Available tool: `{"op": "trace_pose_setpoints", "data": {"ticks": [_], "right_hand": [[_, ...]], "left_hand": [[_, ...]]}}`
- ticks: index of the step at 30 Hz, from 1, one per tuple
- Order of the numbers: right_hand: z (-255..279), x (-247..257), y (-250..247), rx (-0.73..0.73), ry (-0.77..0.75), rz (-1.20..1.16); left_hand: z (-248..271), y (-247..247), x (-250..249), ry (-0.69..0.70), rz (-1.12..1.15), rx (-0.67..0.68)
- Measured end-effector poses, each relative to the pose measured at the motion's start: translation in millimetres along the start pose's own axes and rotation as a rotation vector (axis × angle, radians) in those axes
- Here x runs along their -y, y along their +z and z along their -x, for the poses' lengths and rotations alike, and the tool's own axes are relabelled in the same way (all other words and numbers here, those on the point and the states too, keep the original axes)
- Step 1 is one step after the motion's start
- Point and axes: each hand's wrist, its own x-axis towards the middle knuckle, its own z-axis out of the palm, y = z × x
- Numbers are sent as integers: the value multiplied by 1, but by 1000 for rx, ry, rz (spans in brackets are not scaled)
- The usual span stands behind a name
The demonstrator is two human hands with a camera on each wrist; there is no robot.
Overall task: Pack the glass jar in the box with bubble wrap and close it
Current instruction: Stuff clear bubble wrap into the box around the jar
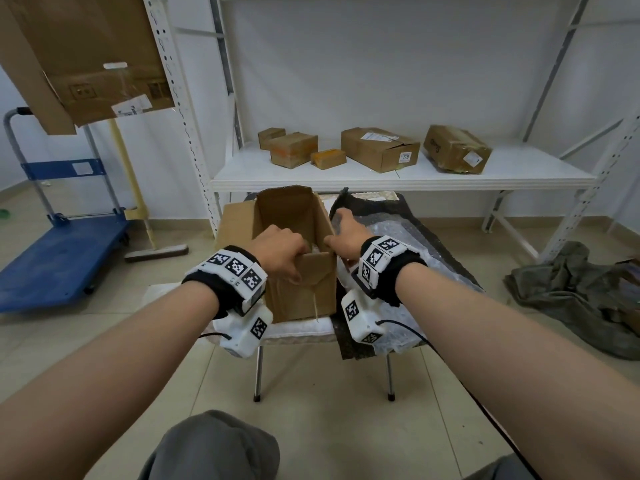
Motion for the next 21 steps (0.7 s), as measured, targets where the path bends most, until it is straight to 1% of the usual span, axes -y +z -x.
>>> {"op": "trace_pose_setpoints", "data": {"ticks": [3, 5, 8, 10, 13, 15, 18, 21], "right_hand": [[1, 3, 5, 5, -31, -149], [2, 7, 12, -15, -65, -234], [2, 13, 25, -75, -71, -326], [-1, 16, 33, -56, -57, -329], [-6, 13, 43, 16, -26, -271], [-6, 11, 45, 10, -21, -262], [-8, 6, 38, 7, -17, -283], [-8, -3, 23, -56, -8, -325]], "left_hand": [[7, -10, 9, 1, -83, -59], [11, -11, 18, -22, -103, -65], [13, -8, 27, -68, -99, -51], [14, -4, 28, -90, -91, -23], [17, 8, 26, -105, -104, 11], [19, 13, 25, -120, -99, 12], [19, 13, 23, -136, -6, -4], [14, 6, 15, -142, 158, -125]]}}
